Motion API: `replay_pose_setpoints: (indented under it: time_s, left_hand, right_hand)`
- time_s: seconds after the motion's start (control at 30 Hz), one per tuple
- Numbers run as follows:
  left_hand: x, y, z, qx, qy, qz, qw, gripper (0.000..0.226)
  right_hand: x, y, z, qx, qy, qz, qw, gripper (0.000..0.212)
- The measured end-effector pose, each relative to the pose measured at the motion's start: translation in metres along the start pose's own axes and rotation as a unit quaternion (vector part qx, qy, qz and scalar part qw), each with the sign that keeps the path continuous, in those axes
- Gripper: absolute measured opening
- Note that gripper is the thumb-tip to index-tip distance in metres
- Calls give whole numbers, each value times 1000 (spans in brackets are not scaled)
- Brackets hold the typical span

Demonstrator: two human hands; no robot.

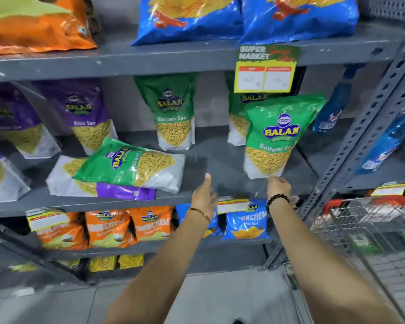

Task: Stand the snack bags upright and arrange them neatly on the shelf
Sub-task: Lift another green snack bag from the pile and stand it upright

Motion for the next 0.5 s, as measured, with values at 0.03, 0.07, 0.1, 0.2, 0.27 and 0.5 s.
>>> replay_pose_setpoints:
  time_s: [0.03,0.07,0.1,0.2,0.27,0.5]
  left_hand:
    - [0,14,-11,-15,-2,-11,1000,27]
    - [-2,29,-19,-28,-4,-23,999,31]
    - [-7,43,-26,-45,-8,-33,998,31]
    - [-32,79,-42,-84,-11,-30,996,26]
    - [-48,95,-47,-85,-17,-50,995,39]
    - [-82,122,-25,-103,-52,-150,982,70]
  right_hand:
    - [-5,-13,-11,5,6,-21,1000,23]
    - [-9,-27,-23,21,12,-44,999,29]
    - [-12,-42,-35,43,13,-66,997,31]
    - [-8,-88,-65,114,46,-167,978,17]
    - [2,-119,-73,159,61,-259,951,28]
    - [40,-217,-60,324,106,-446,827,48]
Point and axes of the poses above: each hand's wrist, its own z-axis towards the middle knuckle, its own y-axis out of the back of the hand, x = y × z, the point moved 1 cm from there along z, towards the middle knuckle, and after that the axes turned 15 degrees about x, right-handed, at the moved point
